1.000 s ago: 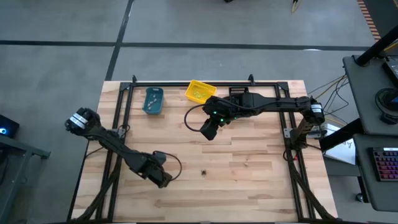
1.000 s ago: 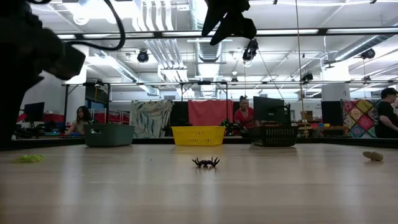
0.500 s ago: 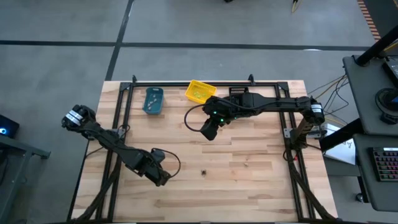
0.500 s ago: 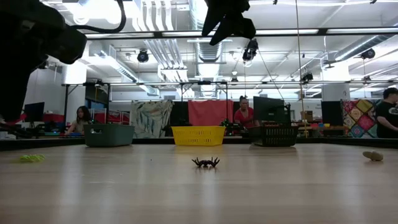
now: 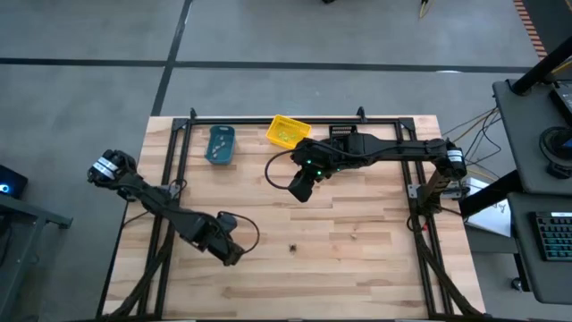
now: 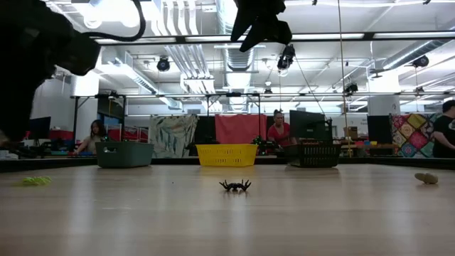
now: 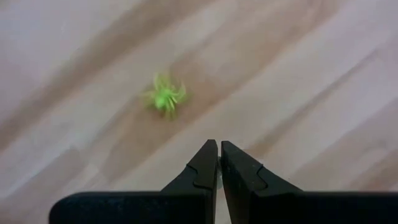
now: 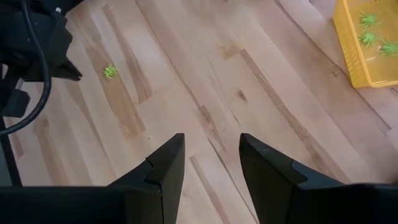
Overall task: Sort Halloween decoration
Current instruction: Put the gray skull toy into the blue bin
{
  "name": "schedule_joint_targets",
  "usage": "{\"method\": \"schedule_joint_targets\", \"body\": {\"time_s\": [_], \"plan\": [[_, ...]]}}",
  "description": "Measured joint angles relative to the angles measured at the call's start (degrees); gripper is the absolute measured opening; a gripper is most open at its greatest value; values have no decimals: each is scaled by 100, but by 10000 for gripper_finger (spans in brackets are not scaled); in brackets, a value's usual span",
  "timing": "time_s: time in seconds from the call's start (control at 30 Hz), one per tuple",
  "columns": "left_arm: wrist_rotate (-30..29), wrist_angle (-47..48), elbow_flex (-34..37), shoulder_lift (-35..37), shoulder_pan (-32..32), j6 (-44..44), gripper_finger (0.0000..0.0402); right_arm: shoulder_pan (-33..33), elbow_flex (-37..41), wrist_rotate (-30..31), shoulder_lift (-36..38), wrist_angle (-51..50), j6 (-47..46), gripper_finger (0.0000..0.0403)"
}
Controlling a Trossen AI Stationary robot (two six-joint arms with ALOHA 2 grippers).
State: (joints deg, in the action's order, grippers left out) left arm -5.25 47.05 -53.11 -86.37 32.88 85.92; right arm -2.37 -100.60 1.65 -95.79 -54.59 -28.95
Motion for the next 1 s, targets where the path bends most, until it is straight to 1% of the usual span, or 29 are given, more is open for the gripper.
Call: {"method": "schedule_joint_targets", "body": {"time_s": [0.13,0.37,0.5,0.7,0.8,0.87,0.93,1.0], "plan": [[-363,-87,130,-76,-43,-117,0,0,0,48,0,2,11,146],[-368,-534,323,-374,-114,-55,5,-2,0,140,0,0,44,146],[-365,-646,323,-380,-114,12,35,-2,2,140,0,0,44,146],[-291,-659,325,-380,-103,-39,99,-2,0,140,0,0,-6,146],[-368,-882,303,-380,11,-503,120,-2,0,140,0,0,-44,146],[-488,-1135,294,-377,59,-869,128,-2,2,140,0,0,-47,146],[-642,-1107,297,-376,55,-1124,131,-2,2,138,0,-1,-87,146],[-902,-1127,298,-376,86,-1798,132,0,2,138,0,-2,-109,146]]}}
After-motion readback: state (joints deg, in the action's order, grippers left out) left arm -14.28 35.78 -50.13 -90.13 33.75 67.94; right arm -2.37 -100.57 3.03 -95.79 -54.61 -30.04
